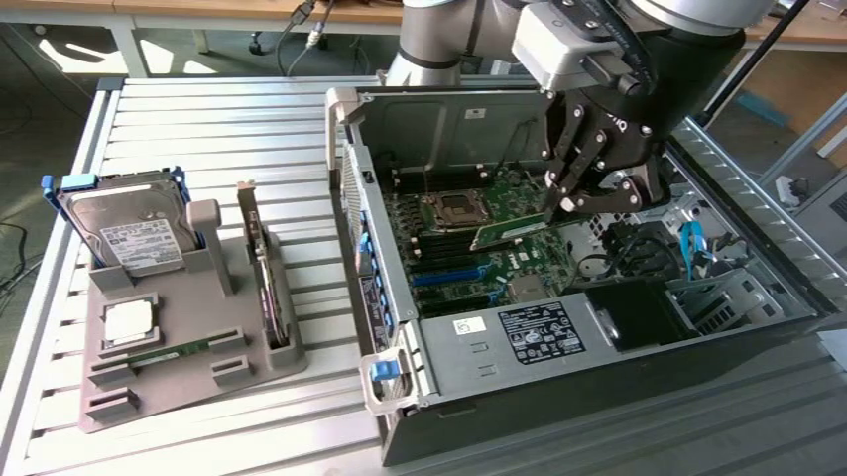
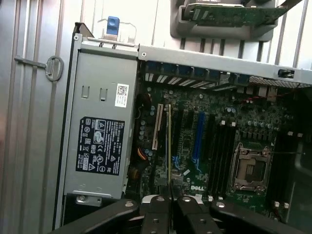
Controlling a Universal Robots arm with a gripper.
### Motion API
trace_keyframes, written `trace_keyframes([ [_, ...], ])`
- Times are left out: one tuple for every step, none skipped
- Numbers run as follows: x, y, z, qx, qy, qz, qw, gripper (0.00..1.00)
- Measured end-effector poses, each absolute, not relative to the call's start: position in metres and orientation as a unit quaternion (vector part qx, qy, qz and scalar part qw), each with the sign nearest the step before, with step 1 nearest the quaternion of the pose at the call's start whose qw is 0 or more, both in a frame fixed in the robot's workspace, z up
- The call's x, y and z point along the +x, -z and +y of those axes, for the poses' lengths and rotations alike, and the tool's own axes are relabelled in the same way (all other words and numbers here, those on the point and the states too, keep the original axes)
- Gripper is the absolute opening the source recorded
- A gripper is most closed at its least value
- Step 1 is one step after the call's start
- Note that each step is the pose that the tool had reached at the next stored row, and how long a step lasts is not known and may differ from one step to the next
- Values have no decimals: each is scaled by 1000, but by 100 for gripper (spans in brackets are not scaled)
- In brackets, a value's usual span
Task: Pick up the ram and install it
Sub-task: 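Pick up the ram and move it above insertion slot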
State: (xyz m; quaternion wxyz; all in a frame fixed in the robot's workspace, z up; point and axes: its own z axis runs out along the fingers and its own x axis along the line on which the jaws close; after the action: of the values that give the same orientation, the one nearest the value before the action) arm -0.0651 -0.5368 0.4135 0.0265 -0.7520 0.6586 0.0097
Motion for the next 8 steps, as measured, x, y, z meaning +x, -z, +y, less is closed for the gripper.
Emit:
trace_keyframes([
  [-62,-413,-537,-752,-10,659,27,12],
  [-58,-413,-537,-752,-10,659,26,12],
  [-54,-413,-537,-752,-10,659,26,12],
  [-51,-414,-537,-752,-10,659,26,12],
  [-47,-413,-537,-752,-10,659,26,12],
  [-44,-413,-537,-752,-10,659,26,12],
  [-40,-414,-537,-752,-10,659,26,12],
  [-37,-413,-537,-752,-10,659,26,12],
])
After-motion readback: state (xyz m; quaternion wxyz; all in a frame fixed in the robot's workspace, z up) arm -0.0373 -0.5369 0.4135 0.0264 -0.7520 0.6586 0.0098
